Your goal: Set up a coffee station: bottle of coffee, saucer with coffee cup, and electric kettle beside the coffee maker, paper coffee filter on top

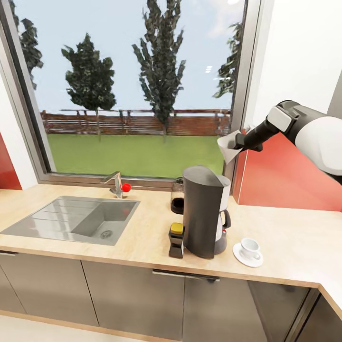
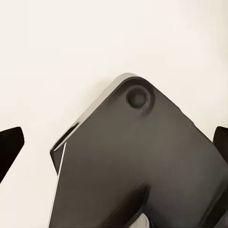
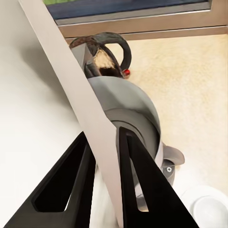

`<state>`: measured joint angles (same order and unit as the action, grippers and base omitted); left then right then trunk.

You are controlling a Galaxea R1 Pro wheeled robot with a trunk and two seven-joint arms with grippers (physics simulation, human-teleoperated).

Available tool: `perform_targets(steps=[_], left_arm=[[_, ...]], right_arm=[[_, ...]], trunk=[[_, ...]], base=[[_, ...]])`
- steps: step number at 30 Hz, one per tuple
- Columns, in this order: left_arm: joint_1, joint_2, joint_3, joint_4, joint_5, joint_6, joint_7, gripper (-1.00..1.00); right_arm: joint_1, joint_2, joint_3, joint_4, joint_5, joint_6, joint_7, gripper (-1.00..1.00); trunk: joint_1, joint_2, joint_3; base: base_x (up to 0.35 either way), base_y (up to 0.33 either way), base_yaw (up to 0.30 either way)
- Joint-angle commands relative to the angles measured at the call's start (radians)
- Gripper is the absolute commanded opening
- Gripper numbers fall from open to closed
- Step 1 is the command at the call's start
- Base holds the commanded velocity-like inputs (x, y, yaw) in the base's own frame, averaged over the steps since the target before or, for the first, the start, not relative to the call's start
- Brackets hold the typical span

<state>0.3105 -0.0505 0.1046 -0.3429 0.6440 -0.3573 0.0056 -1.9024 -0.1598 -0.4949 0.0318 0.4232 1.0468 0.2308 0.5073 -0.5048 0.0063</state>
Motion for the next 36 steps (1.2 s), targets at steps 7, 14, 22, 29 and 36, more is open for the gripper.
perform_targets(steps=[7, 14, 22, 29, 36], left_arm=[[0.001, -0.003, 0.002, -0.002, 0.003, 0.0, 0.001, 1.0], [0.001, -0.003, 0.002, -0.003, 0.002, -0.002, 0.001, 1.0], [0.001, -0.009, 0.002, -0.004, 0.002, -0.003, 0.001, 1.0], [0.001, -0.011, 0.001, -0.004, 0.002, -0.003, 0.001, 1.0], [0.001, -0.011, 0.001, -0.004, 0.003, -0.003, 0.001, 1.0]], right_arm=[[0.001, -0.003, -0.004, 0.003, 0.009, 0.0, 0.005, -1.0], [0.002, -0.004, -0.003, 0.003, 0.01, 0.0, 0.005, -1.0], [0.003, -0.006, -0.003, 0.004, 0.01, 0.0, 0.005, -1.0], [0.004, -0.008, -0.003, 0.005, 0.011, 0.0, 0.005, -1.0], [0.006, -0.006, -0.004, 0.005, 0.011, 0.0, 0.004, -1.0]], trunk=[[0.0, 0.0, 0.0], [0.0, 0.0, 0.0], [0.0, 0.0, 0.0], [0.004, -0.007, -0.003], [0.031, -0.056, -0.025]], base=[[0.002, 0.0, 0.0], [0.0, 0.0, 0.0], [0.0, 0.0, 0.0], [0.0, 0.0, 0.0], [0.0, 0.0, 0.0]])
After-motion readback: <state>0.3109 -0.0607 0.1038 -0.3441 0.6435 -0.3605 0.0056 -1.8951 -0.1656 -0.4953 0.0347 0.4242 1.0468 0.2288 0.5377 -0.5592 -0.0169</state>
